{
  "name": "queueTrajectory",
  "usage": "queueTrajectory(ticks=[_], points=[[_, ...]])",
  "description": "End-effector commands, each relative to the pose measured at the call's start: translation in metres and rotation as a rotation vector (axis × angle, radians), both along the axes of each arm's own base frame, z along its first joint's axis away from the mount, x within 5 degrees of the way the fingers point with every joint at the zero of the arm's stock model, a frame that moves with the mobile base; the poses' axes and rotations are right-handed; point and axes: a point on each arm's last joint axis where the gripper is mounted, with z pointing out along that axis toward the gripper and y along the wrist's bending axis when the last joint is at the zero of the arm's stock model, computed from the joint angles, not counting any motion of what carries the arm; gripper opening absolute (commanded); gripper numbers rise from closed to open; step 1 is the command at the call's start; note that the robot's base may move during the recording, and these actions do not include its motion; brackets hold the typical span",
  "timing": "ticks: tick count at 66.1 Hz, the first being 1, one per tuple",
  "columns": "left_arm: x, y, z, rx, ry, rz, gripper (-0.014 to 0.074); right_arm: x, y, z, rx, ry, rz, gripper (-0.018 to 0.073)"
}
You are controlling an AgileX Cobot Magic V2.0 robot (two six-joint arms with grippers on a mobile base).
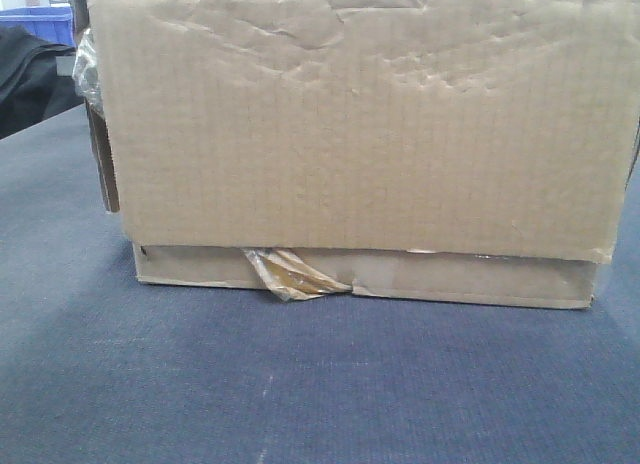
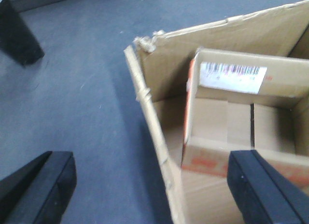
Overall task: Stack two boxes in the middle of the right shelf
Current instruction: 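Clamp the two stacked boxes between the left and right grippers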
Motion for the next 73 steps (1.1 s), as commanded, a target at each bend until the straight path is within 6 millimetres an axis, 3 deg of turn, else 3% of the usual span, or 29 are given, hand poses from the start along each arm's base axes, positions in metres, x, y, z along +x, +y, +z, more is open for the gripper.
queueTrajectory(ticks=[1,11,19,41,58,73], points=[[-0.013,0.016,0.002,-0.022,0.013,0.024,0.0532,0.007,0.002,0.003,-0.013,0.04,0.018,0.057],[-0.036,0.038,-0.011,-0.026,0.069,0.063,0.0532,0.024,0.01,0.007,-0.025,0.146,0.074,0.057],[-0.052,0.042,-0.018,-0.021,0.093,0.062,0.0532,0.042,0.017,0.017,-0.042,0.262,0.111,0.057],[-0.042,0.033,-0.028,-0.073,0.147,0.035,0.0532,0.1,0.045,0.048,-0.133,0.576,0.22,0.057],[-0.011,0.018,-0.058,-0.076,0.259,0.02,0.0532,0.162,0.067,0.015,-0.167,0.774,0.242,0.057],[0.006,-0.014,-0.087,-0.036,0.346,-0.048,0.0532,0.193,0.078,-0.016,-0.165,0.889,0.255,0.057]])
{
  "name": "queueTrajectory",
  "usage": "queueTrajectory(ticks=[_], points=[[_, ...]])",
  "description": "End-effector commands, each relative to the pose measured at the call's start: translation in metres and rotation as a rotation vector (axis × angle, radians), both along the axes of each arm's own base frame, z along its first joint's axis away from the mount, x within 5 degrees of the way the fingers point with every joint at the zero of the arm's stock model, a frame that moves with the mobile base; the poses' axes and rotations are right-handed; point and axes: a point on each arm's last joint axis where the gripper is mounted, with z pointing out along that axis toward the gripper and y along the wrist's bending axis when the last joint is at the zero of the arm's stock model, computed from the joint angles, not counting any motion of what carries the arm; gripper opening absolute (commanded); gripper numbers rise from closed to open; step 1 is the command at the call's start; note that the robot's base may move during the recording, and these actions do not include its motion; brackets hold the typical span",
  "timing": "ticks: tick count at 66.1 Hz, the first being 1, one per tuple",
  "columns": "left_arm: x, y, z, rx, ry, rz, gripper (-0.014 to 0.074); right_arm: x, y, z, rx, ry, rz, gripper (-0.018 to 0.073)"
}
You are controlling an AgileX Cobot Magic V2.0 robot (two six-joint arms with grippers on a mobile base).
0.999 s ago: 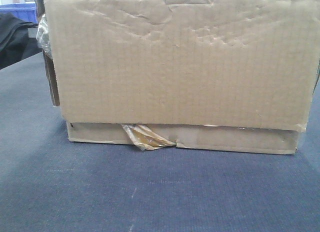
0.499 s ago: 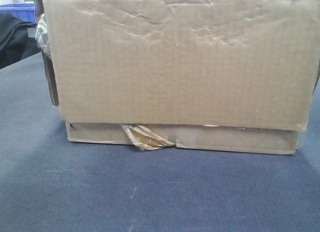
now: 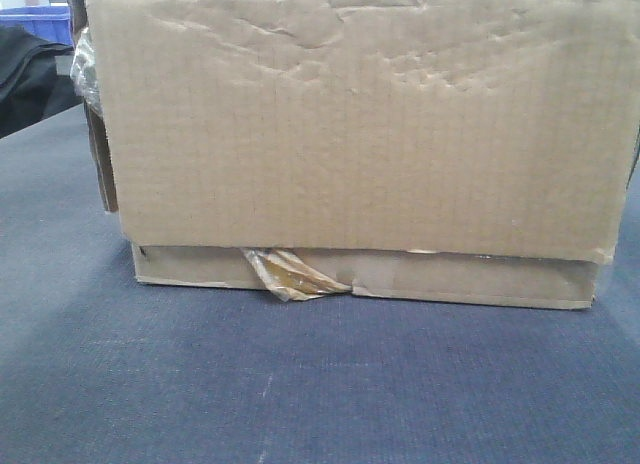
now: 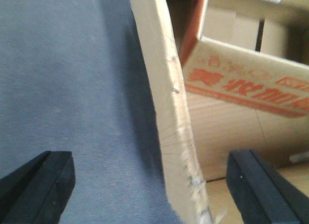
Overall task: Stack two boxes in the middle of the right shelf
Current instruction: 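Clamp the two stacked boxes between the left and right grippers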
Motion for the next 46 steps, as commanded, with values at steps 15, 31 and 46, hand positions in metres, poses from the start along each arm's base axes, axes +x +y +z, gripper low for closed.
queueTrajectory(ticks=[15,31,46], points=[[0.022,-0.026,-0.036,0.015,0.099,-0.033,0.0532,0.03,0.01,-0.033,-0.017,0.106,0.011,0.057],[0.034,-0.03,-0.056,0.037,0.148,-0.023,0.0532,0.044,0.014,-0.052,-0.021,0.167,-0.012,0.057],[0.041,-0.033,-0.068,0.049,0.179,-0.015,0.0527,0.053,0.017,-0.067,-0.032,0.208,-0.013,0.057]])
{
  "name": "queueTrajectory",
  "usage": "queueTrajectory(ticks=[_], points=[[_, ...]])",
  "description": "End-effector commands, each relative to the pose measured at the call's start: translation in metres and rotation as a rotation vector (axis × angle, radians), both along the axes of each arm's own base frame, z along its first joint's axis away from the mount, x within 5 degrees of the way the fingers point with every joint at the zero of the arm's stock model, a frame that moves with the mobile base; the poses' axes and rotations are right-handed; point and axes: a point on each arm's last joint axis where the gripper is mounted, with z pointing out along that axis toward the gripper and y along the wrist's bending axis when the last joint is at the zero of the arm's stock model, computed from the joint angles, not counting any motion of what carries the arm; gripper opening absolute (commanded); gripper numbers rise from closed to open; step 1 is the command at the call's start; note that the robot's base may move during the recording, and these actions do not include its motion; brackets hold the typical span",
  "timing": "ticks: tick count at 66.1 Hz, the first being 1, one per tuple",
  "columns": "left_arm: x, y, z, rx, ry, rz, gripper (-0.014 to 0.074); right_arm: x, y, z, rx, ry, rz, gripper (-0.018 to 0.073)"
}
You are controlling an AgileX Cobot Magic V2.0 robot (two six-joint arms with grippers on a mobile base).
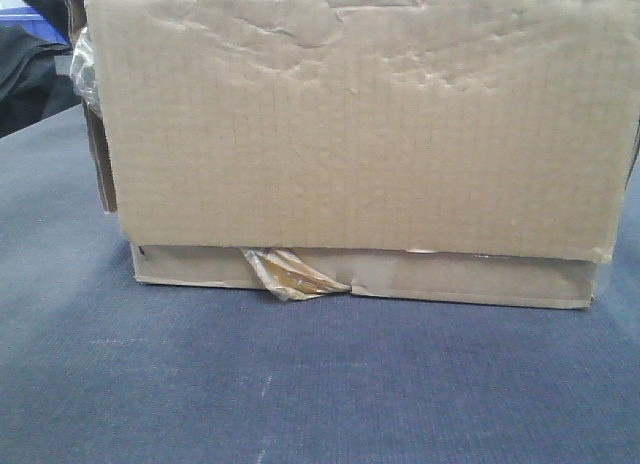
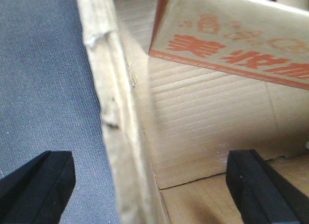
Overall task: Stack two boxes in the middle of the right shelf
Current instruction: 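Clamp the two stacked boxes between the left and right grippers, then lift the clamped box stack off the table with both grippers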
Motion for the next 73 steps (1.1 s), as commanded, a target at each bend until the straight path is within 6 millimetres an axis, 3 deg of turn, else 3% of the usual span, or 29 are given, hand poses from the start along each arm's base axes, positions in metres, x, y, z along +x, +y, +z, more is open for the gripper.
queueTrajectory(ticks=[1,7,12,18,27,29,51,62,73], points=[[0.002,0.0,-0.003,0.0,0.002,0.009,0.0527,0.003,0.001,-0.003,-0.005,0.003,0.001,0.057],[0.003,-0.001,-0.005,0.002,0.007,0.009,0.0517,0.005,0.001,-0.007,-0.009,0.016,0.001,0.0568],[0.003,-0.001,-0.005,0.002,0.007,0.009,0.0461,0.004,0.001,-0.01,-0.012,0.026,0.001,0.0515],[0.003,-0.001,-0.005,0.002,0.007,0.009,0.03,0.003,0.001,-0.013,-0.015,0.037,0.001,0.0323],[0.003,-0.001,-0.005,0.002,0.007,0.009,-0.0031,0.003,0.001,-0.016,-0.018,0.046,0.001,-0.0106],[0.003,-0.001,-0.004,0.001,0.006,0.009,-0.0104,0.003,0.001,-0.016,-0.015,0.048,-0.007,-0.0167],[-0.002,0.002,0.007,-0.006,-0.023,0.01,-0.0111,-0.002,0.0,-0.009,-0.009,0.028,-0.007,-0.0155],[-0.01,0.005,0.033,-0.038,-0.098,0.011,-0.0111,-0.011,-0.003,0.013,0.023,-0.069,-0.019,-0.0155],[-0.021,0.01,0.078,-0.091,-0.231,0.011,-0.0111,-0.022,-0.006,0.05,0.058,-0.19,-0.019,-0.0155]])
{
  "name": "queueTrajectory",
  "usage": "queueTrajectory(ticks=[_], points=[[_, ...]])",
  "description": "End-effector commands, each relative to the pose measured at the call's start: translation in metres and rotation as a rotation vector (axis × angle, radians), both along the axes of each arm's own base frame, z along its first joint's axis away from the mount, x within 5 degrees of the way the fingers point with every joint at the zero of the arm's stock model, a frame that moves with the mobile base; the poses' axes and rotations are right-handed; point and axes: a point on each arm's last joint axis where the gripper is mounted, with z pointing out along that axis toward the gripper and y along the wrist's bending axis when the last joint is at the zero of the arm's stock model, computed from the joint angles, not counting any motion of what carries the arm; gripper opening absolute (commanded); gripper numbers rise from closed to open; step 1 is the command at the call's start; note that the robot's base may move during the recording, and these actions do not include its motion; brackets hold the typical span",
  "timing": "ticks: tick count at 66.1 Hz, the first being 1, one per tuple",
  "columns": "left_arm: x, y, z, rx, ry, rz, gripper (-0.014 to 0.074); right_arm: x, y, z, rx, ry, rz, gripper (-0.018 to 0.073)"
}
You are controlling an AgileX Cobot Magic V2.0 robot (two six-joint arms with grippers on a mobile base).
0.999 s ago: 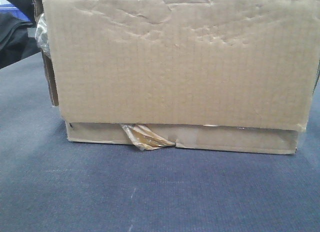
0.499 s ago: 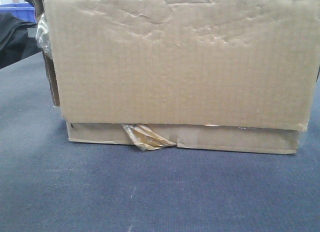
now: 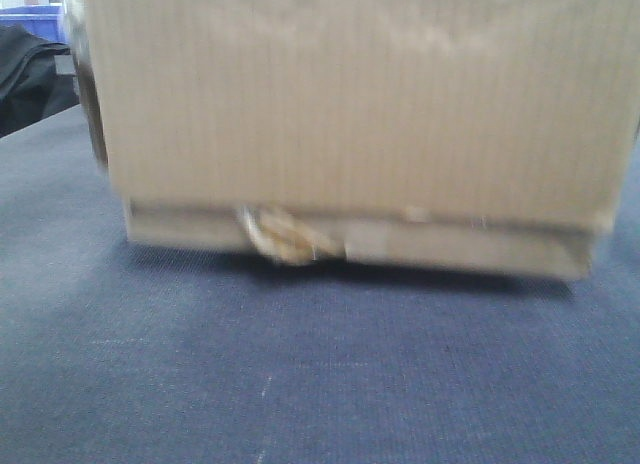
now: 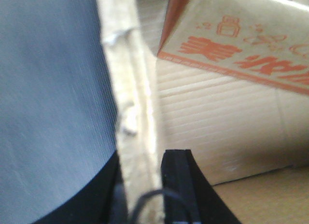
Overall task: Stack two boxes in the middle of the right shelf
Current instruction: 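Lift the clamped box stack off the table with both grippers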
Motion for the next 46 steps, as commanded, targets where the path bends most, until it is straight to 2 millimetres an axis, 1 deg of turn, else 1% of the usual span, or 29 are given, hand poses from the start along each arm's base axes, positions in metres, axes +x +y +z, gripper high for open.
queueTrajectory(ticks=[1,10,16,22,28,37,41,46], points=[[-0.013,0.004,0.043,-0.074,-0.132,-0.005,-0.0111,-0.005,-0.004,0.033,0.015,-0.154,-0.004,-0.0155],[-0.029,0.011,0.085,-0.126,-0.261,-0.007,-0.0111,-0.014,-0.007,0.075,0.044,-0.282,-0.006,-0.0155],[-0.041,0.016,0.109,-0.157,-0.337,-0.007,-0.0111,-0.022,-0.009,0.103,0.064,-0.36,-0.006,-0.0155],[-0.054,0.021,0.13,-0.185,-0.405,-0.008,-0.0111,-0.03,-0.011,0.128,0.086,-0.44,-0.007,-0.0155],[-0.066,0.026,0.145,-0.205,-0.455,-0.008,-0.0111,-0.039,-0.014,0.151,0.109,-0.52,-0.009,-0.0155],[-0.076,0.03,0.158,-0.224,-0.501,-0.009,-0.0111,-0.049,-0.017,0.171,0.13,-0.595,-0.01,-0.0155],[-0.077,0.03,0.159,-0.226,-0.509,-0.008,-0.0111,-0.051,-0.017,0.175,0.134,-0.608,-0.011,-0.0155],[-0.077,0.031,0.159,-0.224,-0.512,-0.007,-0.0111,-0.051,-0.017,0.175,0.134,-0.608,-0.011,-0.0155]])
